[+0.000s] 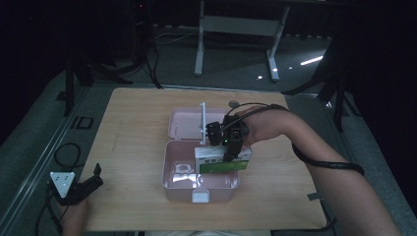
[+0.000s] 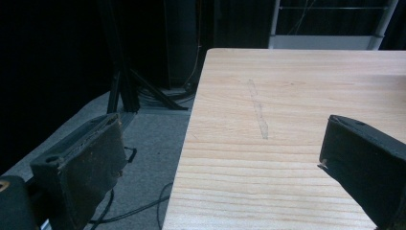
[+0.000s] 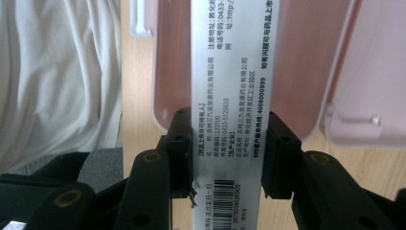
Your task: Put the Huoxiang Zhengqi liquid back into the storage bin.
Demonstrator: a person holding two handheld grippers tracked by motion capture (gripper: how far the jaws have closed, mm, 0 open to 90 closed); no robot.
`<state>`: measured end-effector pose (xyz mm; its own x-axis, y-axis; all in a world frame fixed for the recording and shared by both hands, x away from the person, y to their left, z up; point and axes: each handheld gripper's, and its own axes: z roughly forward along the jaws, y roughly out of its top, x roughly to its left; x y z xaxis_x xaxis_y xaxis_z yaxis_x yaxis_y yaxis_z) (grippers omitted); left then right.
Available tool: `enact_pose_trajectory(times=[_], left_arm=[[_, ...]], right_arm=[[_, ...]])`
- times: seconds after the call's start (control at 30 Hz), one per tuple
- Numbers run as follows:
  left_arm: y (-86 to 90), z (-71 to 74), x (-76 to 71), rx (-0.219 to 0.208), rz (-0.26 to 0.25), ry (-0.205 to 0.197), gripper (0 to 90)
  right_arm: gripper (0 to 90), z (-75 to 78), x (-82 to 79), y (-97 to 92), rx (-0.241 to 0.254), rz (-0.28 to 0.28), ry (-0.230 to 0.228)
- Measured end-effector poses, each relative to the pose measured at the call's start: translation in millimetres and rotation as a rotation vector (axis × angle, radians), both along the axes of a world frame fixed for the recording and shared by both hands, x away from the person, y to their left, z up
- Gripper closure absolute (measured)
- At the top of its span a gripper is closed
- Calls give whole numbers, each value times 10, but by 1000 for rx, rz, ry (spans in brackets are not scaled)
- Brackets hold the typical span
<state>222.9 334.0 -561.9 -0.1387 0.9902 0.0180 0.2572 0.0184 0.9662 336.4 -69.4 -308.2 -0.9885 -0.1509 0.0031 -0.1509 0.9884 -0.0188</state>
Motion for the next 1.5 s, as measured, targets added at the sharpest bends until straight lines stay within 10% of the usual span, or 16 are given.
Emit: enact_pose_trajectory(times=[0.47, 1.5], left_arm=[[6, -1, 0, -6, -3, -4, 21], [3, -2, 2, -6, -3, -5, 21]], right_arm=[[618, -313, -99, 400, -26, 57, 44], [618, -1148, -48, 315, -6, -4, 77]])
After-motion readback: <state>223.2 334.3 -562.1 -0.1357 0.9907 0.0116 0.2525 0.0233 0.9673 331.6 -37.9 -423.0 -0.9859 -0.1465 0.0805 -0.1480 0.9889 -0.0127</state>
